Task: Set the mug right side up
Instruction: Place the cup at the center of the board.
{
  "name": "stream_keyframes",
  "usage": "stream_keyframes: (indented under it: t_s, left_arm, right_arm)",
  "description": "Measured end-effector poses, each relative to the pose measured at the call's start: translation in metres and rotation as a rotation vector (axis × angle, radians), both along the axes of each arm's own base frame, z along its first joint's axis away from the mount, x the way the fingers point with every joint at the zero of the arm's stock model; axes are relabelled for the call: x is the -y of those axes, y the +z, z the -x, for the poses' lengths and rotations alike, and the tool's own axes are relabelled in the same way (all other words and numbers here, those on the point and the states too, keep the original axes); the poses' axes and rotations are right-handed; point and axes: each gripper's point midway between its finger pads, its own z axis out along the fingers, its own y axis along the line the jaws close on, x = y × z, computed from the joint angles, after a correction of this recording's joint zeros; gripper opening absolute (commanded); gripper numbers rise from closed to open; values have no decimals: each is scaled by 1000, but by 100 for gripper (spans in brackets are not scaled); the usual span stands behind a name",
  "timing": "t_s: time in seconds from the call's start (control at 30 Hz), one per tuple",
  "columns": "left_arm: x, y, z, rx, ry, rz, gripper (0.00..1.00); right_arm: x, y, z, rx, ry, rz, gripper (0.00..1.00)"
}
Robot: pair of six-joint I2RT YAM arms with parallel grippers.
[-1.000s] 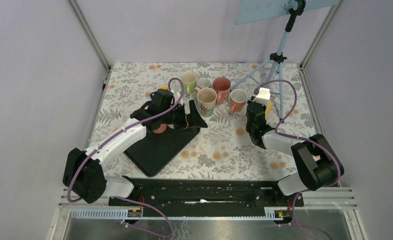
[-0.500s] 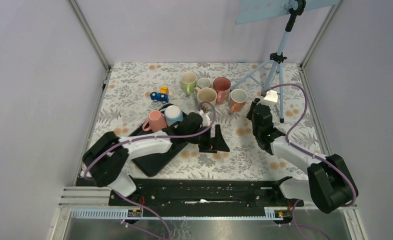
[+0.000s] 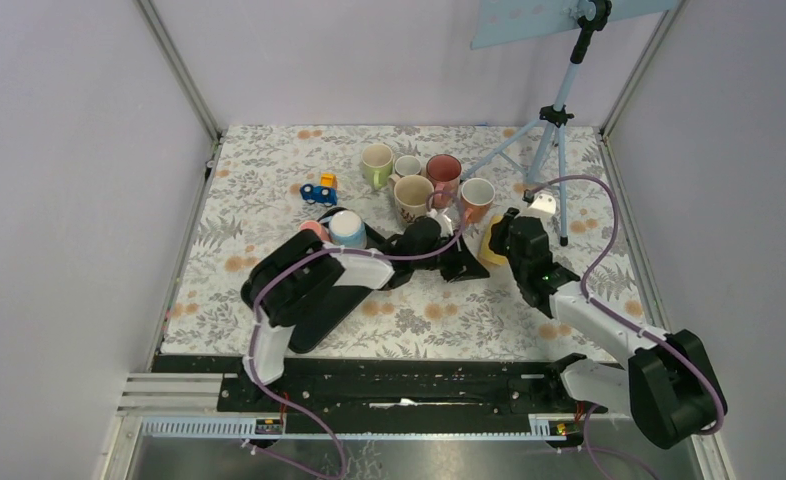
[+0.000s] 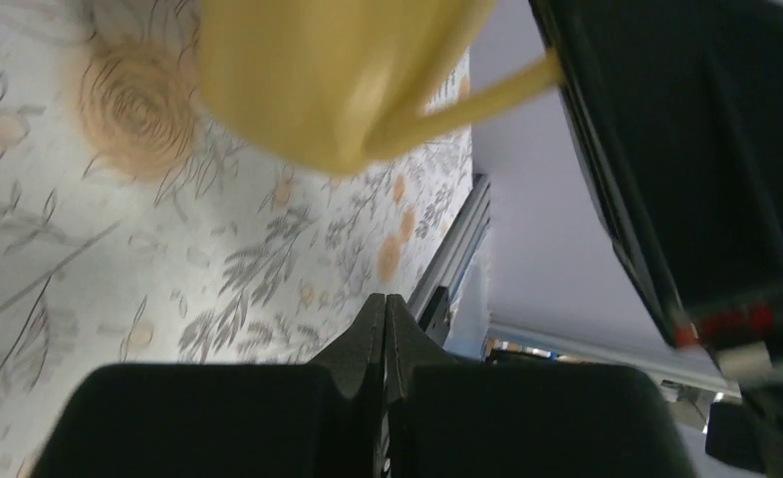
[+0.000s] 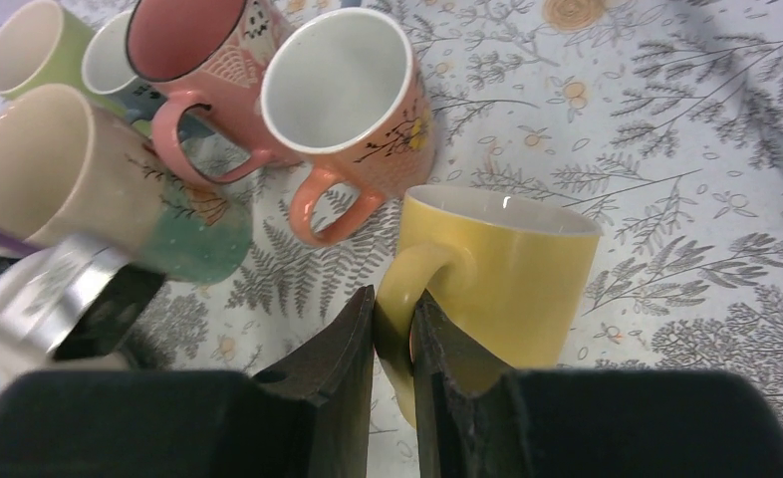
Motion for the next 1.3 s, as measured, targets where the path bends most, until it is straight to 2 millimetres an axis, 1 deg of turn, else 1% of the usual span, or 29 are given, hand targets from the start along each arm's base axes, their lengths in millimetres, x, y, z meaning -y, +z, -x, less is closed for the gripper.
stream_keyframes:
  t_s: [0.07, 0.13, 0.27, 0.53, 0.7, 0.87, 1.07, 1.3]
  left_arm:
    - [11, -2, -7, -22, 6, 32, 0]
    - [17, -7, -11, -43, 13, 44, 0]
    - [21, -11, -17, -73, 31, 57, 0]
    - [31, 0, -26, -72, 36, 89, 0]
    - [37, -3, -29, -81, 29, 81, 0]
    - [39, -13, -30, -96, 25, 58, 0]
    - [37, -33, -25, -128, 13, 14, 0]
    - [34, -47, -25, -146, 12, -11, 0]
  right_arm:
    - [-3, 2, 2, -1, 14, -20, 0]
    - [-6, 3, 4, -5, 26, -36, 0]
    - [-9, 6, 9, -10, 41, -57, 0]
    - [-9, 13, 15, -9, 53, -84, 0]
    - [-6, 11, 18, -17, 45, -86, 0]
    - [-6, 4, 23, -33, 49, -97, 0]
    - [-8, -15, 33, -68, 69, -108, 0]
    - [-13, -17, 37, -42, 96, -132, 0]
